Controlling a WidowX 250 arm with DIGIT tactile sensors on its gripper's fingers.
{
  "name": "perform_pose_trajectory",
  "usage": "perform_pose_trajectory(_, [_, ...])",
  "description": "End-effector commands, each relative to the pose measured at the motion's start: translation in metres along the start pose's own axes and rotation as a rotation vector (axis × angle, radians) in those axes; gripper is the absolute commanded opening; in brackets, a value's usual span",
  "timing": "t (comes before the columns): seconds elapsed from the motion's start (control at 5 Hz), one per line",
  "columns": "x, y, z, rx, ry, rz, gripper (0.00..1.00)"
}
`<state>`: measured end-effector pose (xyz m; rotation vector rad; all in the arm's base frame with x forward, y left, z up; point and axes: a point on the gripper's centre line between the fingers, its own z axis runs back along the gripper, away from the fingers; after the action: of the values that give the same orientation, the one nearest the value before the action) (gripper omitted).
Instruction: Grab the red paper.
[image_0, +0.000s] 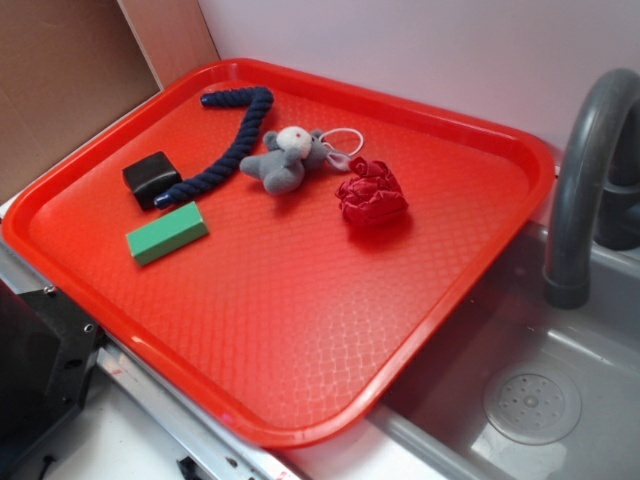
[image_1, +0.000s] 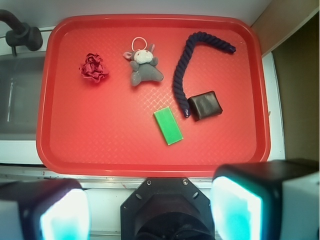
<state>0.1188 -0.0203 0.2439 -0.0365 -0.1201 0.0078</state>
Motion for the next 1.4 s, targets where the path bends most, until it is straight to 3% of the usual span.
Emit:
perform_pose_trajectory(0.0, [0.0, 0.0, 0.0, 0.0, 0.0, 0.0, 1.0])
perform_pose_trajectory(0.2, [0.014, -0.004, -0.006, -0.007, -0.028, -0.108, 1.0])
perform_pose_trajectory(0.4, [0.031, -0.009, -0.012, 0.055, -0.055, -0.308, 1.0])
perform_pose_trajectory(0.6, [0.05, -0.021, -0.029, 0.022, -0.033, -0.415, 1.0])
perform_pose_trajectory(0.8, [0.068, -0.034, -0.044, 0.073, -0.017, -0.45, 1.0])
perform_pose_trajectory(1.2, [0.115, -0.067, -0.096, 0.097, -0.035, -0.554, 1.0])
